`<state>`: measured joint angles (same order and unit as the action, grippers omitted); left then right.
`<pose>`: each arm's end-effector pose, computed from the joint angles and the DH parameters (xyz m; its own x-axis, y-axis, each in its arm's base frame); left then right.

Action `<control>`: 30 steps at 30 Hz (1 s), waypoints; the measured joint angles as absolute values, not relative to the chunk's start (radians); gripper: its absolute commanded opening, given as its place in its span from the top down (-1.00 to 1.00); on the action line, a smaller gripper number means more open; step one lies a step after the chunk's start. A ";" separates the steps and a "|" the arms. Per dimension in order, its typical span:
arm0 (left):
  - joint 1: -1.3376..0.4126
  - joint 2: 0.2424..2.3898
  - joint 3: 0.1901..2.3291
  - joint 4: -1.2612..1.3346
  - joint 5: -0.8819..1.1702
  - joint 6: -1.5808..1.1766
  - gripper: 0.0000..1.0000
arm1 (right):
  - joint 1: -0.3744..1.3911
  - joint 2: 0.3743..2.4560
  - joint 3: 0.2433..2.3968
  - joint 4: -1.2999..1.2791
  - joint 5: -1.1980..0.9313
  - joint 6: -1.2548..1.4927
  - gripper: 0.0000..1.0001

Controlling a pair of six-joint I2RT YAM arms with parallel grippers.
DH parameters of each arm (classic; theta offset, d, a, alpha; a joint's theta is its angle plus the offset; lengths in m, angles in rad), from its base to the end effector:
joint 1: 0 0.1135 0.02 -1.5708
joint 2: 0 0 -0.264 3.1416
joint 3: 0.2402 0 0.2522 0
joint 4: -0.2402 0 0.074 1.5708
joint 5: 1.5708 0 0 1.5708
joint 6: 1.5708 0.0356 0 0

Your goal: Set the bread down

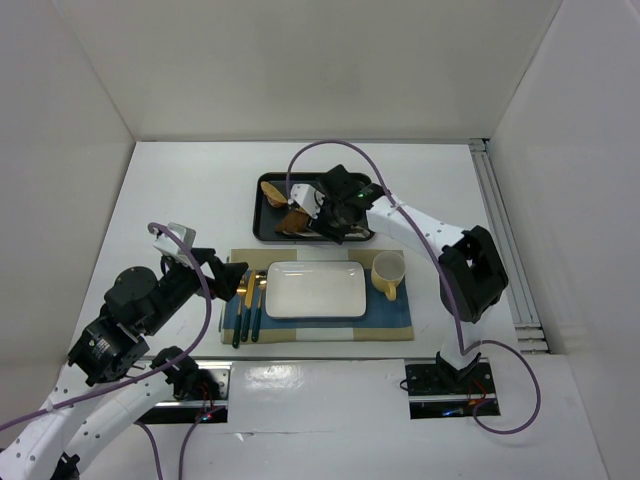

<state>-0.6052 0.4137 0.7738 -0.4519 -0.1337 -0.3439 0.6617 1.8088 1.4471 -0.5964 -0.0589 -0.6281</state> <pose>0.0810 -0.0503 0.3521 -0.2243 -0.2512 -0.9416 0.4027 0.8560 -0.3242 0.3108 0.2447 0.2499 -0.1461 -0.8573 -0.4936 -0.8972 0.3251 -0.2990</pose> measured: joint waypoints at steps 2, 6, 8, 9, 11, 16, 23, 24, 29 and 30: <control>-0.605 0.413 0.774 -0.452 -0.134 -0.344 -1.00 | 0.663 1.808 1.448 -0.596 -0.059 -0.626 0.23; -0.605 0.413 0.774 -0.452 -0.134 -0.344 -1.00 | 0.663 1.794 1.445 -0.596 -0.059 -0.626 0.32; -0.605 0.413 0.774 -0.452 -0.134 -0.344 -1.00 | 0.664 1.763 1.428 -0.596 -0.059 -0.623 0.32; -0.605 0.413 0.774 -0.452 -0.134 -0.344 -1.00 | 0.664 1.734 1.411 -0.596 -0.060 -0.622 0.32; -0.605 0.413 0.774 -0.452 -0.134 -0.344 -1.00 | 0.664 1.664 1.382 -0.606 -0.066 -0.621 0.34; -0.605 0.411 0.774 -0.452 -0.134 -0.344 -1.00 | 0.664 1.451 1.298 -0.634 -0.121 -0.604 0.37; -0.605 0.412 0.767 -0.453 -0.134 -0.344 -1.00 | 0.711 1.241 1.177 -0.766 -0.297 -0.592 0.37; -0.605 0.413 0.766 -0.453 -0.134 -0.344 -1.00 | 0.719 1.241 1.160 -0.782 -0.313 -0.592 0.37; -0.605 0.419 0.765 -0.453 -0.134 -0.344 -1.00 | 0.742 1.259 1.048 -0.836 -0.345 -0.585 0.35; -0.605 0.419 0.765 -0.453 -0.134 -0.344 -1.00 | 0.742 1.261 1.035 -0.840 -0.345 -0.583 0.32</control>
